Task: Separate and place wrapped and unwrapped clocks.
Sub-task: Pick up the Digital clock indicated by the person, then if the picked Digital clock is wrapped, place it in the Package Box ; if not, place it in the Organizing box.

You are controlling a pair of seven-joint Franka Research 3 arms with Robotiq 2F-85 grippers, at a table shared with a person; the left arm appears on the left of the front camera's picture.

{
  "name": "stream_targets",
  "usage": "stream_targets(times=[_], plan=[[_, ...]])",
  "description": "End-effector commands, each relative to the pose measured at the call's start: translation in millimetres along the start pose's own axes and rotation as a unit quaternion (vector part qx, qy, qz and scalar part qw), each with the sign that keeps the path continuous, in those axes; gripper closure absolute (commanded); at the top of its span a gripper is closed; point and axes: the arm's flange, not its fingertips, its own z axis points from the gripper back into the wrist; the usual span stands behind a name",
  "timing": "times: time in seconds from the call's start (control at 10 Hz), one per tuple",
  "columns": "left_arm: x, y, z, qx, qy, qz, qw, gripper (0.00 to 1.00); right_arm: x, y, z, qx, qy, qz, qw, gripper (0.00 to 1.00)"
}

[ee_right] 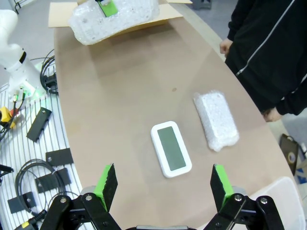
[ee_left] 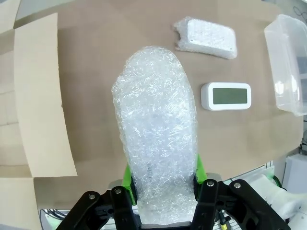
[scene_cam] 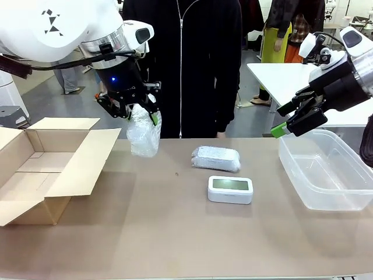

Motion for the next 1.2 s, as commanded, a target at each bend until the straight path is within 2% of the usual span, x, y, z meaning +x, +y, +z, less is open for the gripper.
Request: stream_targets(times=[0.0,1.1], plan=[[-3.7,-3.7,11.6,-0.006,-0.018,0.001,1.000,0.95,-2.1,-0.9,-2.0,0.011,-0.010,0.003,1.000,0.00],[-3.7,-3.7,11.6,-0.006,-0.018,0.001,1.000,0.95,-2.1,-0.9,-2.0,0.011,-0.010,0.003,1.000,0.00]])
